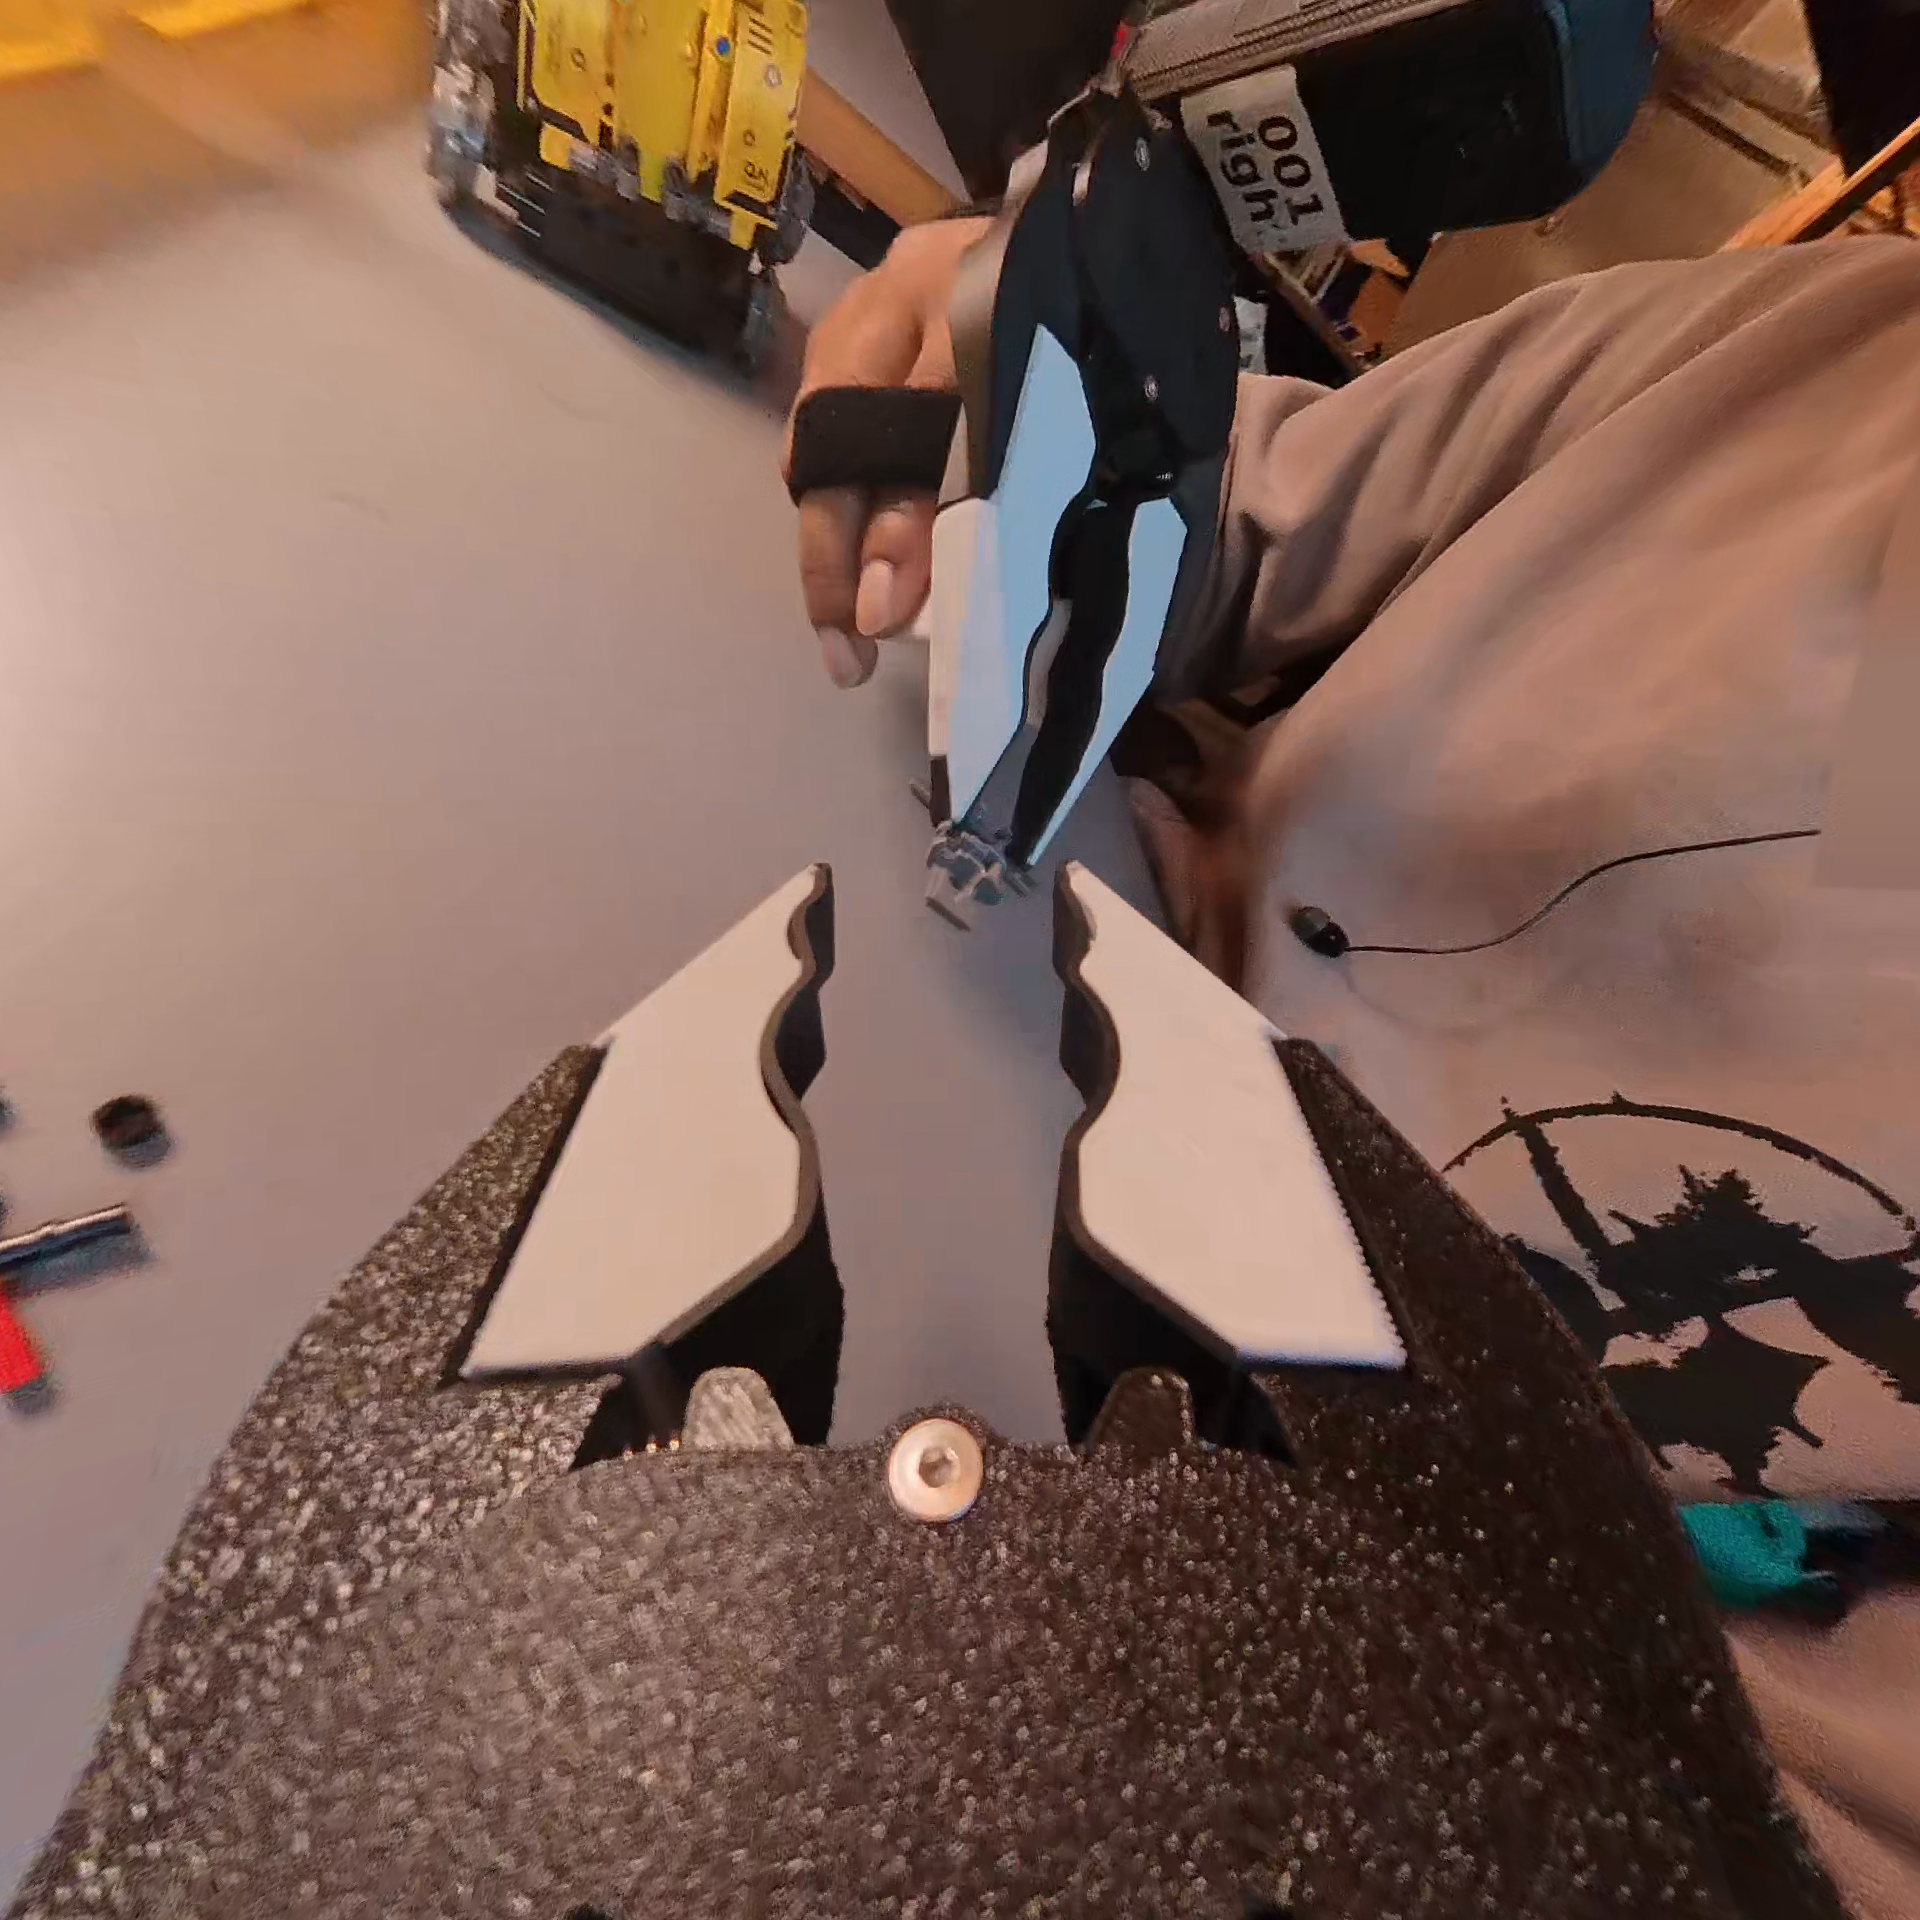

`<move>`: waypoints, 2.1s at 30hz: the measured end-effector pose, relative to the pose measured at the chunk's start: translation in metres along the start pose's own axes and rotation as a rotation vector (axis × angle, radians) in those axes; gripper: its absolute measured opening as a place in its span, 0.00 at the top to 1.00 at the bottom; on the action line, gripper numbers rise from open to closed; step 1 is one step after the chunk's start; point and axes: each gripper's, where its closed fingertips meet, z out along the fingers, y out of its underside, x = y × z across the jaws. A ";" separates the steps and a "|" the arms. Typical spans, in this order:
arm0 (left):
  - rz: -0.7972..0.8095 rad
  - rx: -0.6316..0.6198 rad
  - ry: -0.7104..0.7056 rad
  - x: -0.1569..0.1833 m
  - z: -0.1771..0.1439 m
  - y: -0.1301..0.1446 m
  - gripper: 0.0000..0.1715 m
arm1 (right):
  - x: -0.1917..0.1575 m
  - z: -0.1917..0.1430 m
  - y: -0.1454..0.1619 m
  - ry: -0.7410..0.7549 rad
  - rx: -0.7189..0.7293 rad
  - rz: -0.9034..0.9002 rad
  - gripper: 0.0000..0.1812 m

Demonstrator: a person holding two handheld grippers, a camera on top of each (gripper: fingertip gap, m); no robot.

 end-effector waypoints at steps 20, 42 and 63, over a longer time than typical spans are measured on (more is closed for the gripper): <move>0.180 -0.314 -0.156 -0.012 0.045 0.046 0.82 | 0.017 -0.011 0.026 0.023 -0.063 0.045 0.89; 0.254 0.155 -0.979 -0.091 -0.156 -0.041 0.94 | 0.040 -0.020 0.063 0.060 -0.146 0.127 0.89; -0.142 0.244 -0.318 -0.059 -0.031 -0.035 0.79 | 0.059 -0.013 0.032 0.216 0.019 0.085 0.89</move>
